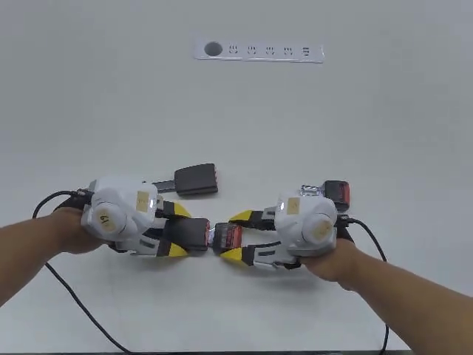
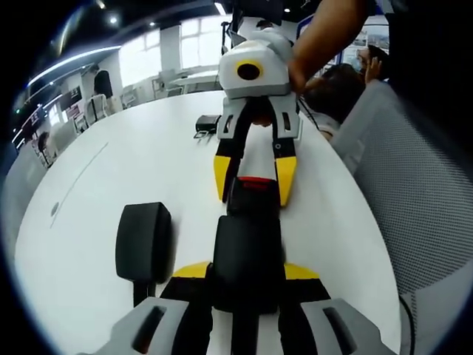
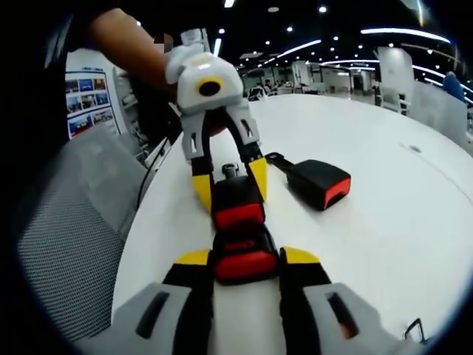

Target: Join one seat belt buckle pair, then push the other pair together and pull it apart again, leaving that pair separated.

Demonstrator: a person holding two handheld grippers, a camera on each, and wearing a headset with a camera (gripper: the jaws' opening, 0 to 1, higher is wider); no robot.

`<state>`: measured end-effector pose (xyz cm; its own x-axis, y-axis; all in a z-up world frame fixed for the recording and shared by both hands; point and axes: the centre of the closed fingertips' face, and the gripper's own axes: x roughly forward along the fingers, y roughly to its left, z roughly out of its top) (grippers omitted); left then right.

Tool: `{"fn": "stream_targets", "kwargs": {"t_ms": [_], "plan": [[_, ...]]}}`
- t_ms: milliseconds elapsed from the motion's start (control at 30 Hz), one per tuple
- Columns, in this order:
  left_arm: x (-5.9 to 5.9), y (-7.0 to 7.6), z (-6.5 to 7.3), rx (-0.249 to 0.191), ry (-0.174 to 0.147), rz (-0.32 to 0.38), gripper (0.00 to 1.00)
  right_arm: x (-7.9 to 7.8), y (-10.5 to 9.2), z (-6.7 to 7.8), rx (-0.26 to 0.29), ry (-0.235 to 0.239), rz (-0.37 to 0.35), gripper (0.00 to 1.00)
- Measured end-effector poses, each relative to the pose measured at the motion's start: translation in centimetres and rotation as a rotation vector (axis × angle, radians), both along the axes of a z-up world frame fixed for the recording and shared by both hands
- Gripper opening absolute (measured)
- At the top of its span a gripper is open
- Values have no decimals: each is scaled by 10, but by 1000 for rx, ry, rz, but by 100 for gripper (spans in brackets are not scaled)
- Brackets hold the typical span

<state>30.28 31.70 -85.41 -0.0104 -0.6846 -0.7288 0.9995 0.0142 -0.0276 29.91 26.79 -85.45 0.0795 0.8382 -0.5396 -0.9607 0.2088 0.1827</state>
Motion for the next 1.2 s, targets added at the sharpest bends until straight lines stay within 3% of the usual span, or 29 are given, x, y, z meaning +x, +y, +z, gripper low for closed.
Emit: {"fn": "stream_targets", "kwargs": {"t_ms": [400,600,667,1200], "plan": [[0,-1,3,-15,11,18,34,0,0,0,25,18,-22,34],[-1,-1,3,-21,14,18,34,-1,1,0,27,17,-20,34],[-1,0,2,-21,11,16,34,-1,1,0,5,-12,6,34],[-2,-1,3,-22,18,8,34,-1,0,0,36,4,-17,33]]}}
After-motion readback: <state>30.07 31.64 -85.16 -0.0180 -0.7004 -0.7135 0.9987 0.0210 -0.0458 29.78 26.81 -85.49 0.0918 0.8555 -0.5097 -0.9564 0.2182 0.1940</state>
